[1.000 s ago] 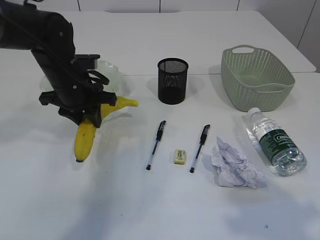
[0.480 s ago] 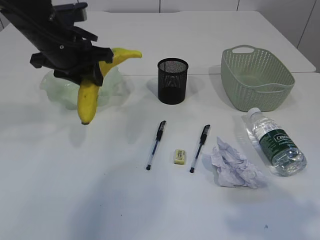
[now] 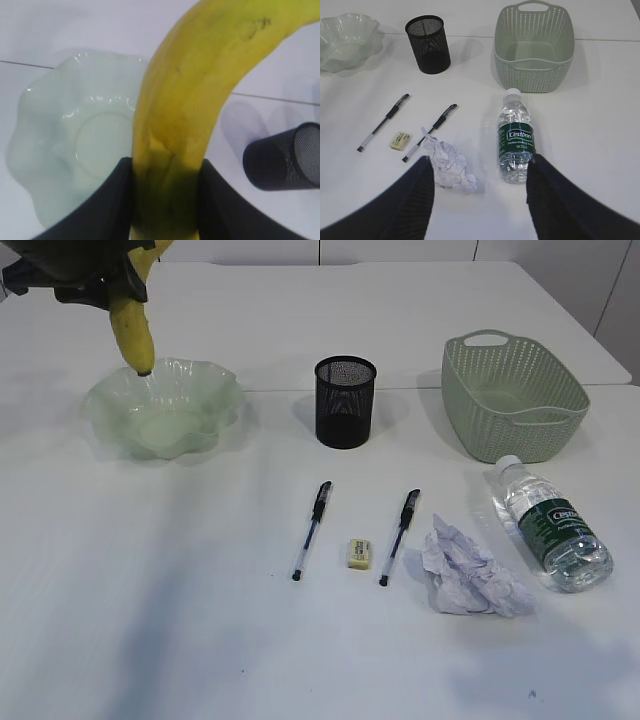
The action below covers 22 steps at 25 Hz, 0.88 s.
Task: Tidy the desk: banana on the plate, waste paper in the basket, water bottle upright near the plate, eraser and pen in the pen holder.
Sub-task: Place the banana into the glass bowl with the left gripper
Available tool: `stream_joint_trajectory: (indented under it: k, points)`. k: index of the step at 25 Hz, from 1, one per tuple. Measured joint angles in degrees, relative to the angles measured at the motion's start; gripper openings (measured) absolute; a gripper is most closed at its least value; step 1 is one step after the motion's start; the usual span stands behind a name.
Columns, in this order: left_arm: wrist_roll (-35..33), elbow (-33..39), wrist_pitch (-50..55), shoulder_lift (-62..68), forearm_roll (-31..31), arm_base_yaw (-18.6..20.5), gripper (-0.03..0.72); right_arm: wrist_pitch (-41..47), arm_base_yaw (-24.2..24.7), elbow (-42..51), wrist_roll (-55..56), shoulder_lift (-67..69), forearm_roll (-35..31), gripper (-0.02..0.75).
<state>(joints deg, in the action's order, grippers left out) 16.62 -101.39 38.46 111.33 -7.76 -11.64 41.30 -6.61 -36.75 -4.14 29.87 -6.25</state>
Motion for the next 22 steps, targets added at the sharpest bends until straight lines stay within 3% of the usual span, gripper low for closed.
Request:
stream_joint_trajectory:
  k: [11,22]
  points:
    - [0.1,-13.3,-2.3,15.4,-11.7,3.8,0.232,0.0,0.0,0.0,0.0,0.0,0.0,0.441]
    - [0.1,-14.8,-4.7,23.7,-19.8,6.4,0.232,0.0,0.0,0.0,0.0,0.0,-3.7,0.441]
